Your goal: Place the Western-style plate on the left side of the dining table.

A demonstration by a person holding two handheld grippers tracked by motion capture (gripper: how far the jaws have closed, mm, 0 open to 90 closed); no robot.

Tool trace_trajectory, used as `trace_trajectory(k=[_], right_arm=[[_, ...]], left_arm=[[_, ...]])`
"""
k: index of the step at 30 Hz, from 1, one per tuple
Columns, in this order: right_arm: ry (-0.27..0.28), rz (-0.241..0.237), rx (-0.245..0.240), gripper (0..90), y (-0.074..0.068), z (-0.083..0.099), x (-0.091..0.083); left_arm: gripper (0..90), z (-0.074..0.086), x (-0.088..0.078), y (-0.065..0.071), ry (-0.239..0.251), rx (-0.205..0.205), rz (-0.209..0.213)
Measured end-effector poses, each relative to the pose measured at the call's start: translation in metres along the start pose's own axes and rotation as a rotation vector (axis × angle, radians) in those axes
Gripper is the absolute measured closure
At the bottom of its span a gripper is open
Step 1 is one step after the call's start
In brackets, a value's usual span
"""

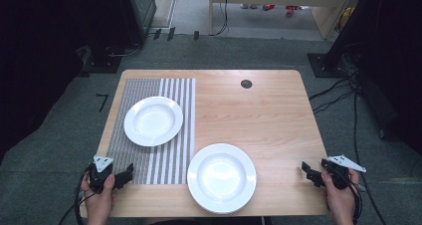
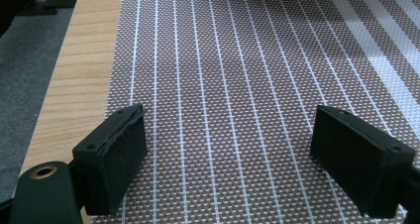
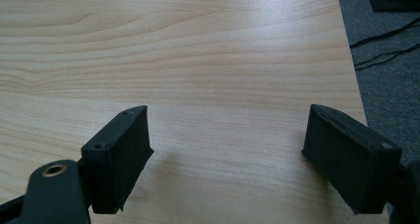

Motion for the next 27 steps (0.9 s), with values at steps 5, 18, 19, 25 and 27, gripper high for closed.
trace_trajectory(k=[5, 18, 19, 25, 27], right_arm=[[-0.013, 0.021, -0.023, 16.5, -0.0012, 0.0008, 0.0013], [-0.053, 0.076, -0.095, 13.4, -0.0055, 0.0035, 0.0056], [-0.053, 0.076, -0.095, 13.3, -0.0055, 0.0035, 0.0056], [-0.053, 0.076, -0.095, 13.4, -0.0055, 0.0035, 0.0056], [-0.054, 0.076, -0.094, 13.4, -0.0055, 0.0036, 0.0056]], left_arm=[[14.1, 0.0000, 0.0000, 0.0000, 0.000, 0.000, 0.000], [14.1, 0.0000, 0.0000, 0.0000, 0.000, 0.000, 0.000], [14.1, 0.0000, 0.0000, 0.0000, 0.000, 0.000, 0.000], [14.1, 0.0000, 0.0000, 0.0000, 0.000, 0.000, 0.000], [14.1, 0.0000, 0.0000, 0.0000, 0.000, 0.000, 0.000]])
Point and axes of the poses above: each handheld gripper's, and its own axes: x roughly forward along the jaws, z roughly out of its underside, y roughly to its right, the point moved 10 cm from there along x, roughly forward along the jaws, and after that the axes turned 7 degrees about -z, right-handed, at the moved point
